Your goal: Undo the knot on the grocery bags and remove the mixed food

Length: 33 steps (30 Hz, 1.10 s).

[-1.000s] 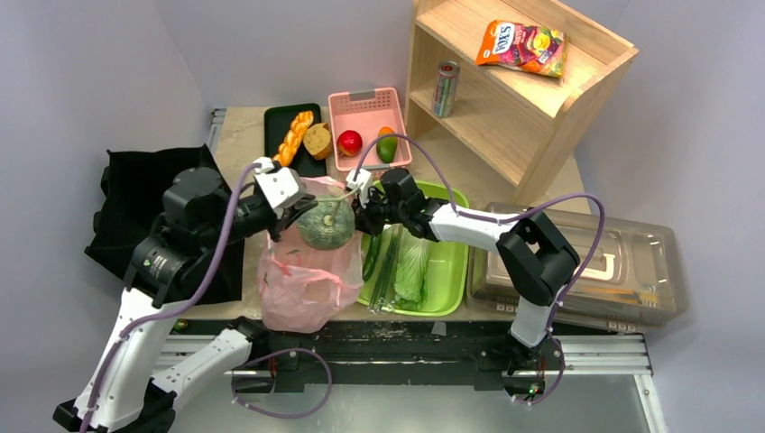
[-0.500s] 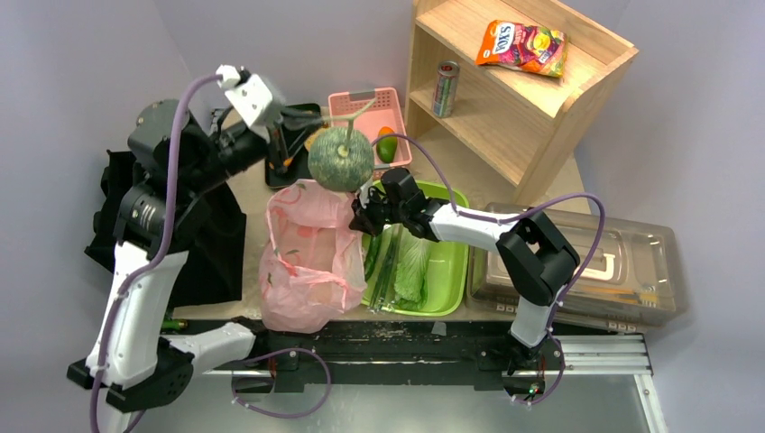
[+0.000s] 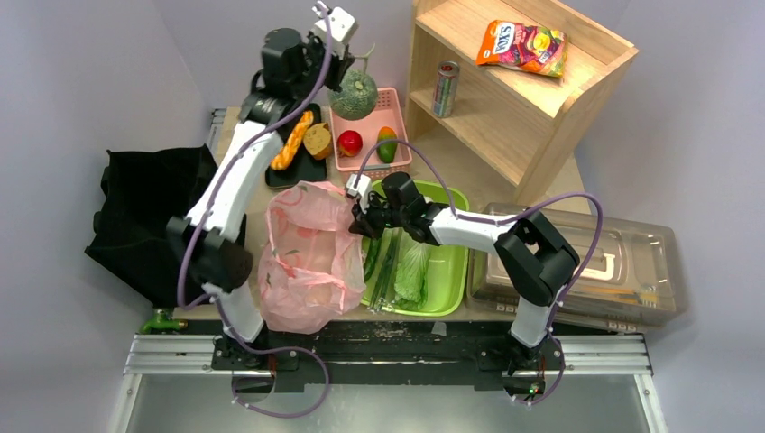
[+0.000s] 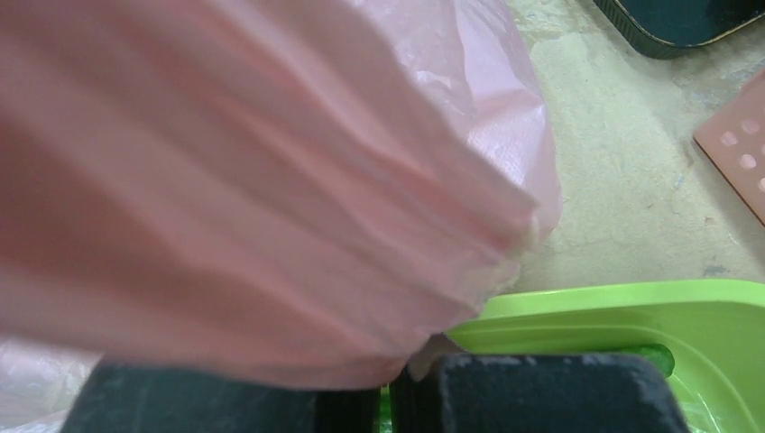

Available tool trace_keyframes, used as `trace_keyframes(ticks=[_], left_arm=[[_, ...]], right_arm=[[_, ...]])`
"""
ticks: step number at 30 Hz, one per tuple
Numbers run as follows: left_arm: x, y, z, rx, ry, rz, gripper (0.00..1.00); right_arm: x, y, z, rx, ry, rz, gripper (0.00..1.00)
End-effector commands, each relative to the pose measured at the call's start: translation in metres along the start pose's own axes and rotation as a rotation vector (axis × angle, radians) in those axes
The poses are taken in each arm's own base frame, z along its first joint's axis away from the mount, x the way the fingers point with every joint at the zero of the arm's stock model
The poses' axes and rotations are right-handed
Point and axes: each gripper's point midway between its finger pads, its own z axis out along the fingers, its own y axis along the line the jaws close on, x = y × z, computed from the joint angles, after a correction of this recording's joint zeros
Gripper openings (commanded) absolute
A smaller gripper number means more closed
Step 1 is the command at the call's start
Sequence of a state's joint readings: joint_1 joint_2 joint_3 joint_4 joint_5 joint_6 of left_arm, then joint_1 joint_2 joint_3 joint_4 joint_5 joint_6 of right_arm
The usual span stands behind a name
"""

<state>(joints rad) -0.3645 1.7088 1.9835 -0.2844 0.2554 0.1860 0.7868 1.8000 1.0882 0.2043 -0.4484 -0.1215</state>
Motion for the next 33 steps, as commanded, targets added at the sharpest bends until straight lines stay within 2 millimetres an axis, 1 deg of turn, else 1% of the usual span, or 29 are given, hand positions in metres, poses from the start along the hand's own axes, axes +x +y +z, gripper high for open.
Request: trace_keyframes(ticks=[1, 4, 6, 7, 8, 10, 12, 13, 14, 15, 16, 17, 18, 19, 20, 21, 22, 23, 24, 26, 27, 30, 31, 32, 33], left_arm=[[-0.001, 0.05, 0.048, -0.124, -0.096, 0.093, 0.0], [0.018, 0.065, 0.084, -0.141, -0.112, 0.112, 0.0], [0.036, 0.07, 0.108, -0.143, -0.11, 0.116, 0.0], [0.046, 0.07, 0.118, -0.134, -0.099, 0.114, 0.0], [0.065, 0.066, 0.131, -0.111, -0.08, 0.114, 0.0], [0.086, 0.062, 0.143, -0.086, -0.061, 0.118, 0.0], [0.109, 0.058, 0.149, -0.071, -0.021, 0.124, 0.0], [0.12, 0.057, 0.149, -0.064, 0.005, 0.122, 0.03], [0.128, 0.056, 0.146, -0.061, 0.031, 0.112, 0.22], [0.133, 0.056, 0.14, -0.06, 0.061, 0.087, 0.47], [0.132, 0.056, 0.131, -0.059, 0.078, 0.057, 0.65], [0.124, 0.057, 0.12, -0.059, 0.084, 0.027, 0.74], [0.121, 0.056, 0.106, -0.051, 0.101, -0.008, 0.83], [0.107, 0.055, 0.089, -0.04, 0.093, -0.033, 0.9], [0.091, 0.054, 0.071, -0.022, 0.08, -0.052, 0.93], [0.072, 0.05, 0.05, -0.011, 0.064, -0.047, 0.94], [0.058, 0.047, 0.03, -0.006, 0.062, -0.03, 0.94], [0.049, 0.042, 0.005, 0.005, 0.085, -0.005, 0.93], [0.03, 0.037, -0.025, 0.005, 0.089, 0.035, 0.92], [0.039, 0.03, -0.071, 0.012, 0.194, 0.115, 0.86], [0.051, 0.027, -0.096, 0.01, 0.267, 0.134, 0.81], [0.099, 0.03, -0.165, -0.061, 0.498, 0.164, 0.59], [0.124, 0.029, -0.186, -0.078, 0.588, 0.162, 0.51], [0.133, 0.03, -0.205, -0.107, 0.637, 0.183, 0.45], [0.155, 0.025, -0.221, -0.1, 0.705, 0.201, 0.4]], right_arm=[[-0.011, 0.006, -0.003, -0.022, -0.042, -0.048, 0.0], [-0.009, 0.007, -0.004, -0.025, -0.035, -0.047, 0.0], [-0.009, 0.008, -0.004, -0.029, -0.036, -0.042, 0.0], [-0.009, 0.008, -0.003, -0.028, -0.037, -0.038, 0.0], [-0.01, 0.007, -0.003, -0.026, -0.038, -0.035, 0.0], [-0.011, 0.006, -0.001, -0.023, -0.043, -0.028, 0.0], [-0.016, 0.004, 0.0, -0.018, -0.05, -0.028, 0.0], [-0.019, 0.004, 0.001, -0.018, -0.055, -0.028, 0.0], [-0.021, 0.003, 0.001, -0.017, -0.06, -0.029, 0.0], [-0.024, 0.003, 0.002, -0.017, -0.064, -0.03, 0.0], [-0.026, 0.002, 0.002, -0.016, -0.068, -0.032, 0.0], [-0.028, 0.002, 0.002, -0.018, -0.072, -0.031, 0.0], [-0.03, 0.003, 0.003, -0.021, -0.075, -0.031, 0.0], [-0.031, 0.003, 0.003, -0.024, -0.077, -0.028, 0.0], [-0.033, 0.004, 0.002, -0.026, -0.081, -0.026, 0.0], [-0.035, 0.005, 0.002, -0.031, -0.086, -0.022, 0.0], [-0.037, 0.004, 0.001, -0.027, -0.091, -0.014, 0.0], [-0.038, 0.003, -0.001, -0.024, -0.095, -0.009, 0.0], [-0.04, 0.0, -0.004, -0.018, -0.103, -0.004, 0.0], [-0.04, -0.005, -0.01, -0.019, -0.116, 0.015, 0.0], [-0.038, -0.006, -0.012, -0.022, -0.117, 0.02, 0.0], [-0.029, -0.007, -0.017, -0.03, -0.114, 0.01, 0.0], [-0.027, -0.007, -0.018, -0.032, -0.112, 0.001, 0.0], [-0.025, -0.006, -0.018, -0.034, -0.109, -0.007, 0.0], [-0.022, -0.007, -0.017, -0.035, -0.102, -0.015, 0.0]])
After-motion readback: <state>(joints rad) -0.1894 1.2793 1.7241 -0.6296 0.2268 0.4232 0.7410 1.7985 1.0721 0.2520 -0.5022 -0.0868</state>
